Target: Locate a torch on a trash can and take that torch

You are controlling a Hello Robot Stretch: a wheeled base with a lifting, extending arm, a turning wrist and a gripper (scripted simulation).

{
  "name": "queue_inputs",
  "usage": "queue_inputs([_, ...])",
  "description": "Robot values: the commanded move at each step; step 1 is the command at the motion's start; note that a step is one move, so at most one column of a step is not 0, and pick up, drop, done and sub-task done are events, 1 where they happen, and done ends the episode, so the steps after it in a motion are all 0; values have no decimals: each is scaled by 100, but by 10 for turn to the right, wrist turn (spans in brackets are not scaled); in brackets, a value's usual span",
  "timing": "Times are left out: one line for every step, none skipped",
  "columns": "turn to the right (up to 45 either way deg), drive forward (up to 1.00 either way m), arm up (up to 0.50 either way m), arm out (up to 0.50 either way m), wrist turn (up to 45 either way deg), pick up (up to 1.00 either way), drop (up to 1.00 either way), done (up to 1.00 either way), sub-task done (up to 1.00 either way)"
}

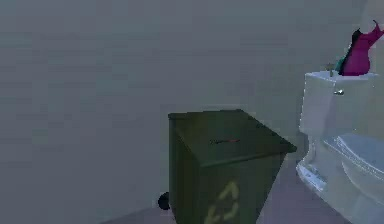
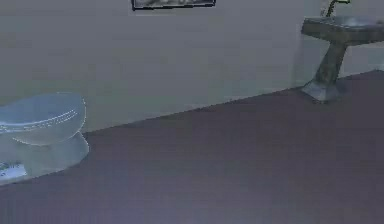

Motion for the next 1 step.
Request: queue_inputs([-450, 0, 0, 0, 0, 0, 0, 0, 0])
